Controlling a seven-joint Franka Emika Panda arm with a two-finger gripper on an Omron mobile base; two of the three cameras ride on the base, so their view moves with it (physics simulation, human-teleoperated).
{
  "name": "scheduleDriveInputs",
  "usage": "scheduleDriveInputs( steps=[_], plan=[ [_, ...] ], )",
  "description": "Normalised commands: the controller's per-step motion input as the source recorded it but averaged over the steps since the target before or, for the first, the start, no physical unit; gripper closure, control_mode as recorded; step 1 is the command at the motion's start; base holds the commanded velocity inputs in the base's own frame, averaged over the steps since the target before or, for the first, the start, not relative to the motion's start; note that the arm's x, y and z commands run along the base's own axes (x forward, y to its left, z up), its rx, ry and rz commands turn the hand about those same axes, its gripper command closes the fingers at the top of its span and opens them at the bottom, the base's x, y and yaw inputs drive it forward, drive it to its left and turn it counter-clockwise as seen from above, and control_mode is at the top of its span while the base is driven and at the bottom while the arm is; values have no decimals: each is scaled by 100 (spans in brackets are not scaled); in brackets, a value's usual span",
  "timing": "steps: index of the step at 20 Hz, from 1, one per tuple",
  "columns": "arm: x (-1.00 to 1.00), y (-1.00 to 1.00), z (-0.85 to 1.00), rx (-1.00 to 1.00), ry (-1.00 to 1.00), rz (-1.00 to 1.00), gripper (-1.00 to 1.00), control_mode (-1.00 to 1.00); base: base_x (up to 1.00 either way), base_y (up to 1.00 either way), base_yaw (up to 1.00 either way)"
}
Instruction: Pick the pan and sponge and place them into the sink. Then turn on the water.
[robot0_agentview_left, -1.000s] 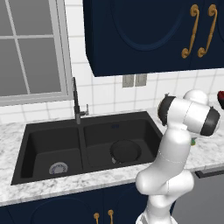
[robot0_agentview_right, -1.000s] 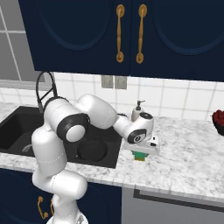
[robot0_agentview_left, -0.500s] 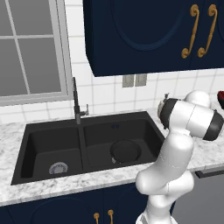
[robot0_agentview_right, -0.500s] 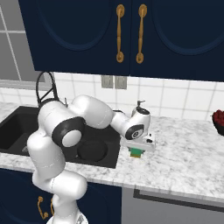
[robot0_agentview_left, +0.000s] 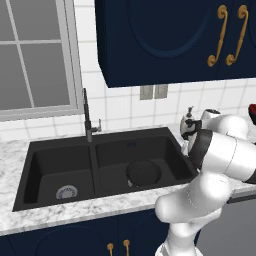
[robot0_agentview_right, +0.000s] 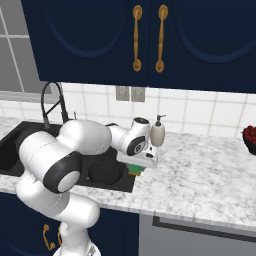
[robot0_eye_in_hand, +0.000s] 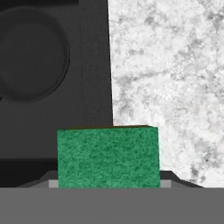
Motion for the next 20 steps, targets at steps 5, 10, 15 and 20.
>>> scheduleDriveInputs(
  steps=[5, 10, 15, 20],
  plan=[
    [-6, 78, 0, 0, 0, 0, 100, -100, 0, 0, 0],
    [44, 65, 0, 0, 0, 0, 100, -100, 0, 0, 0],
    [49, 81, -4, 0, 4, 0, 100, -100, 0, 0, 0],
    [41, 69, -16, 0, 2, 0, 100, -100, 0, 0, 0]
  ],
)
